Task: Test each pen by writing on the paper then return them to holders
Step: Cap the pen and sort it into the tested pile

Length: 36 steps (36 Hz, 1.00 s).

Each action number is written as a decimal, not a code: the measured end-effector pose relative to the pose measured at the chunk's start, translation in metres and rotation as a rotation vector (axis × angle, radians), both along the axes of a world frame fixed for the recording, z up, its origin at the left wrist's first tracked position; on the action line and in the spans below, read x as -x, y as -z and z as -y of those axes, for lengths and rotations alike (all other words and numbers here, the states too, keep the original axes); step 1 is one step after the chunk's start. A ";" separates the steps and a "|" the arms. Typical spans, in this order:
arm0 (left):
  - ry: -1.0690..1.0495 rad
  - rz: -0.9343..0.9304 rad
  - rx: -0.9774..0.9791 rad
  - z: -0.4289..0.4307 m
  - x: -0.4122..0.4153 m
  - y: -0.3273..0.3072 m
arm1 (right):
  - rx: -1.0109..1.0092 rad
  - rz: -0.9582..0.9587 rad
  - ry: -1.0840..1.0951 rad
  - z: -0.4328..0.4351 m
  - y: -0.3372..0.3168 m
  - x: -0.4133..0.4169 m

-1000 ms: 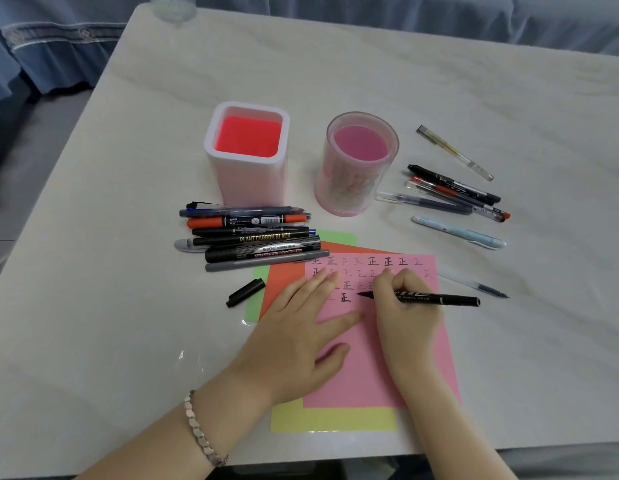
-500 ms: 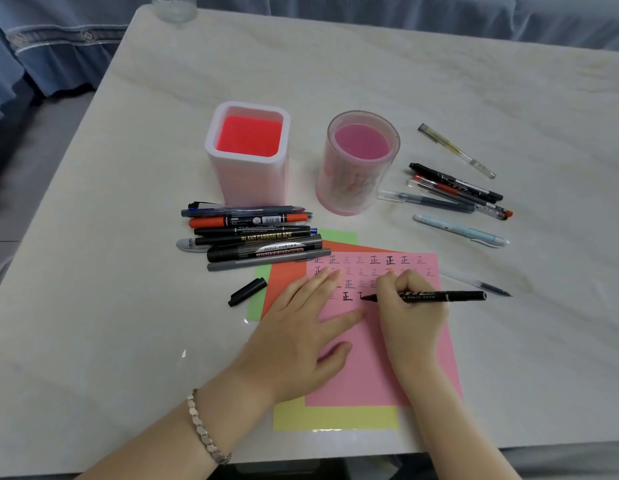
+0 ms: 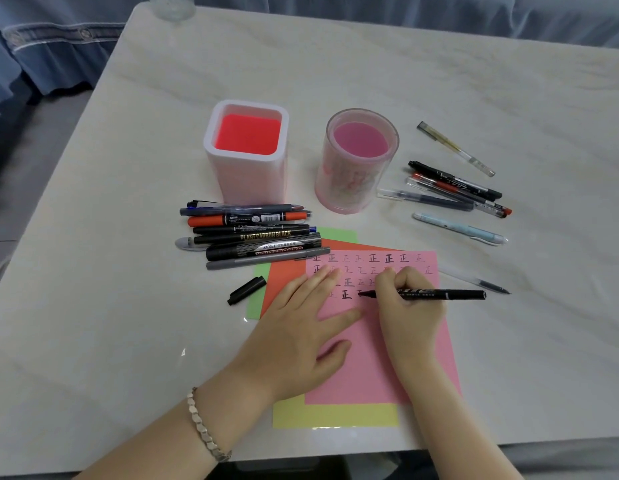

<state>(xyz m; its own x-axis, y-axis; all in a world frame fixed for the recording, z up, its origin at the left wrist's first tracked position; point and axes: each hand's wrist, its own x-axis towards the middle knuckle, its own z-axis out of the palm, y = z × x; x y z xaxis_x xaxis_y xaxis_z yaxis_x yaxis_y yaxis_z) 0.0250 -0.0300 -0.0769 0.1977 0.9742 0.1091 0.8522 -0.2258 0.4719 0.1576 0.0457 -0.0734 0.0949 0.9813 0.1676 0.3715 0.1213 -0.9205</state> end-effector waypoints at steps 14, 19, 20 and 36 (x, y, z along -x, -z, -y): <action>0.000 0.009 -0.001 0.000 0.000 0.000 | 0.009 -0.002 -0.018 0.001 -0.002 0.001; 0.002 0.004 -0.005 0.000 0.000 0.000 | 0.006 0.018 -0.012 0.001 -0.002 0.002; 0.002 0.002 -0.010 0.000 0.000 0.001 | 0.009 0.011 0.005 0.001 -0.003 0.002; -0.029 0.060 -0.140 0.001 0.005 0.000 | 0.061 -0.125 0.170 0.000 -0.012 -0.002</action>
